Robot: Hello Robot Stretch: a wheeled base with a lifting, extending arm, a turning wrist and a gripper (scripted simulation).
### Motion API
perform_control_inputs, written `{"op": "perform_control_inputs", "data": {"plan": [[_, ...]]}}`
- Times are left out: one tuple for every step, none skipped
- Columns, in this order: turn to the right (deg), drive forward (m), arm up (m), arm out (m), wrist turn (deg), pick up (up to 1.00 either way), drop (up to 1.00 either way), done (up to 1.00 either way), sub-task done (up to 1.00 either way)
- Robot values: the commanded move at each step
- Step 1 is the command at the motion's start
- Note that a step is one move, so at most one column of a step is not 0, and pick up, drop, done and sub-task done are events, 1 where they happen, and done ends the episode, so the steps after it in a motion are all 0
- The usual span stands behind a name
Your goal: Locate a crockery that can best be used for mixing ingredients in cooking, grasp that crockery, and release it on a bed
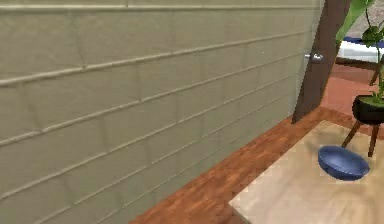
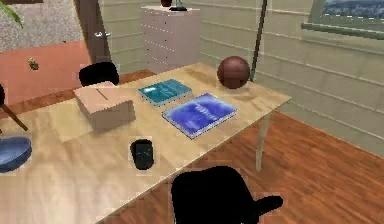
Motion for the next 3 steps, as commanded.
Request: {"op": "perform_control_inputs", "data": {"plan": [[45.0,0.00,0.00,0.00,0.0,0.00,0.00,0.00,0.00],[3.0,0.00,0.00,0.00,0.0,0.00,0.00,0.00,0.00],[0.0,0.10,0.00,0.00,0.0,0.00,0.00,0.00,0.00]]}}
